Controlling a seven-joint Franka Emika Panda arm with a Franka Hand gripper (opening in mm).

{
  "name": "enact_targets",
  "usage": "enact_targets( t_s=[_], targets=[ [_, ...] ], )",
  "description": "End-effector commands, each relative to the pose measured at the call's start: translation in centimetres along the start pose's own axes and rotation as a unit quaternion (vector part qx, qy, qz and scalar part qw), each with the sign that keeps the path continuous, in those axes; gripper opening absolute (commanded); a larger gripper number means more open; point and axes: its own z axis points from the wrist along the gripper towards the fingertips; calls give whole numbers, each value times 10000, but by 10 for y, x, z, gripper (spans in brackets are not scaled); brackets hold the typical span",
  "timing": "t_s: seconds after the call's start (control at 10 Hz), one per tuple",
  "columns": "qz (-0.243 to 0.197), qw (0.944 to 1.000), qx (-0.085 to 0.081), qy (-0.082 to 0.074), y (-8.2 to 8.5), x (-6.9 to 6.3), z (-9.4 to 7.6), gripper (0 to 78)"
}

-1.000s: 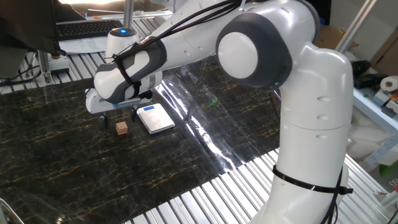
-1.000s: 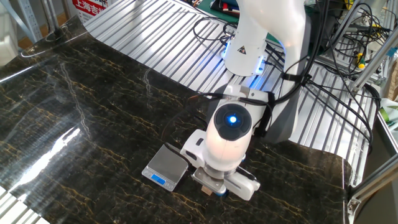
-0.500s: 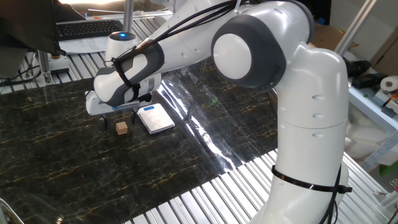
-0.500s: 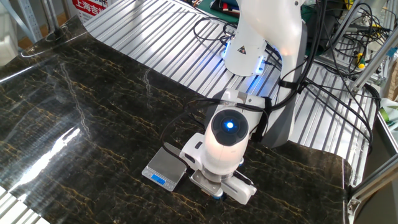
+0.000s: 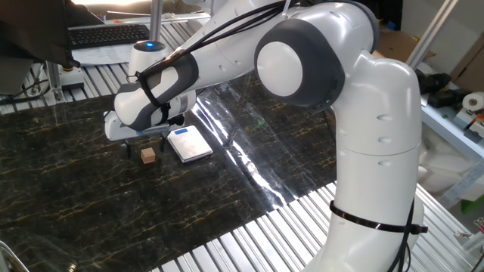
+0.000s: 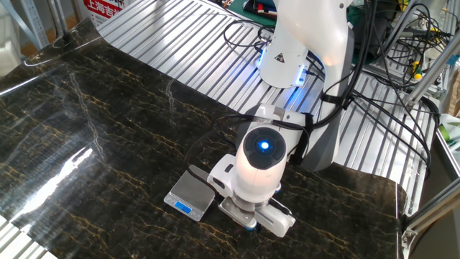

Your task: Place the block on the scale

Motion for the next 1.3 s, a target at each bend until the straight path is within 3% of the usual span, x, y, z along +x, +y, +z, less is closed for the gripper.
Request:
enact_targets(
  t_s=[0.1,1.3],
  targets=[
    [-2,10000,-3,6,-1,-1,0,775],
    [-11,10000,-22,73,-3,3,6,775]
  ],
)
